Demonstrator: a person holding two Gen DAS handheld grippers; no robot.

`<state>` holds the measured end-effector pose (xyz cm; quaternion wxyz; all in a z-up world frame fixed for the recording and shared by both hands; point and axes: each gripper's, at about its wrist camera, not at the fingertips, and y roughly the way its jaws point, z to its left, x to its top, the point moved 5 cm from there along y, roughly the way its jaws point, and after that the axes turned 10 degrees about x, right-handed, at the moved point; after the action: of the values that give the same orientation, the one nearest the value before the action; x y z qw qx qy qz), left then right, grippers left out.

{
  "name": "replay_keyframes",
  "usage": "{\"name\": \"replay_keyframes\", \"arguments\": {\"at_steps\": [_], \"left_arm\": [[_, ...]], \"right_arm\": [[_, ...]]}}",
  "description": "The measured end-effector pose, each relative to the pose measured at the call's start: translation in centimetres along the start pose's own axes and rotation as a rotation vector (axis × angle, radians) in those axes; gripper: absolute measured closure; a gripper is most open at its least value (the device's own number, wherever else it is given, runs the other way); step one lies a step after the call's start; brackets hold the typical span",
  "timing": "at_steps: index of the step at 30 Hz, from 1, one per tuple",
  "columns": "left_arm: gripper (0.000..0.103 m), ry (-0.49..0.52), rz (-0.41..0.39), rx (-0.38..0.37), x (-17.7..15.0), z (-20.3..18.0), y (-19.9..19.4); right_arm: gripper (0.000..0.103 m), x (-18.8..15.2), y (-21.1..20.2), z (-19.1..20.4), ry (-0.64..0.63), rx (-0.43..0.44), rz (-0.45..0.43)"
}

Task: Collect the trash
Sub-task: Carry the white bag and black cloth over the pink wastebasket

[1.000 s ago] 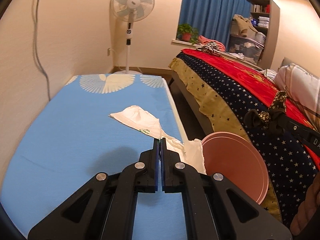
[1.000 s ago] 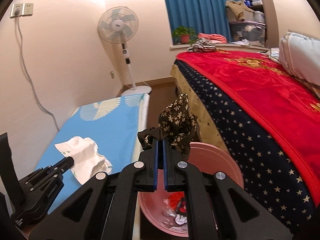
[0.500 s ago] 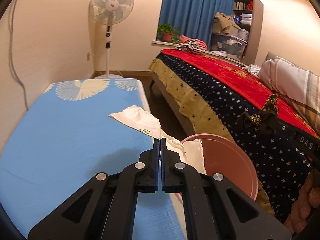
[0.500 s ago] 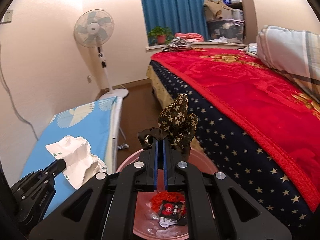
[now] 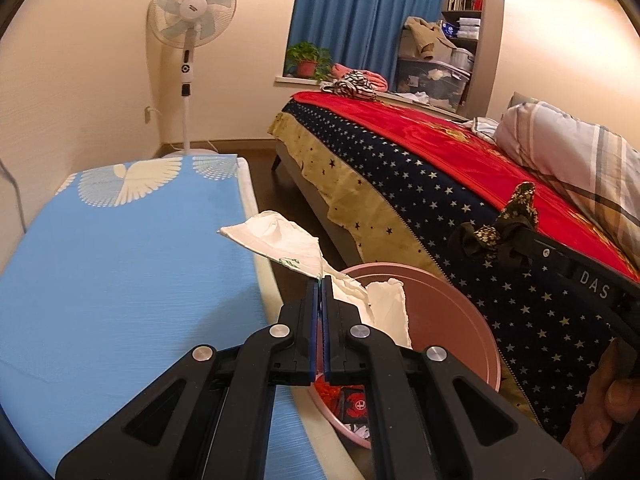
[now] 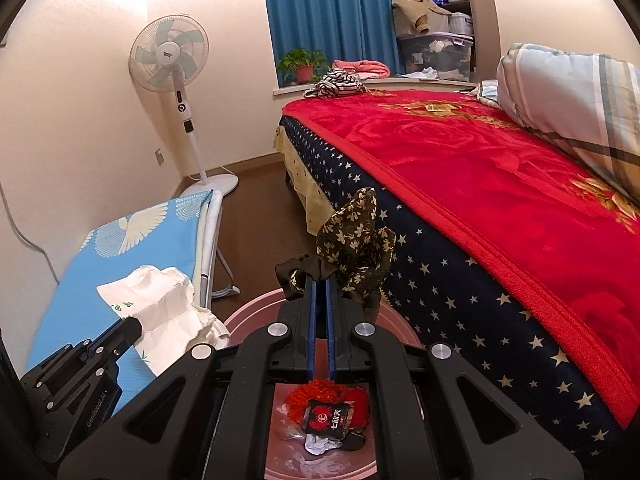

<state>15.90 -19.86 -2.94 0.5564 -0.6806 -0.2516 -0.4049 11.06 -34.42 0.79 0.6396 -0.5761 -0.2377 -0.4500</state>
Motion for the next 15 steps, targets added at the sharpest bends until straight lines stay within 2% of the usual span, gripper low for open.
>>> {"name": "replay_keyframes", "arguments": {"at_steps": [15], "left_arm": [[0.102, 0.020, 0.026, -0.043, -0.5, -1.4, 0.7]], "right_arm": [[0.099, -0.1, 0.4, -0.2, 0.012, -0.016, 0.012]]}}
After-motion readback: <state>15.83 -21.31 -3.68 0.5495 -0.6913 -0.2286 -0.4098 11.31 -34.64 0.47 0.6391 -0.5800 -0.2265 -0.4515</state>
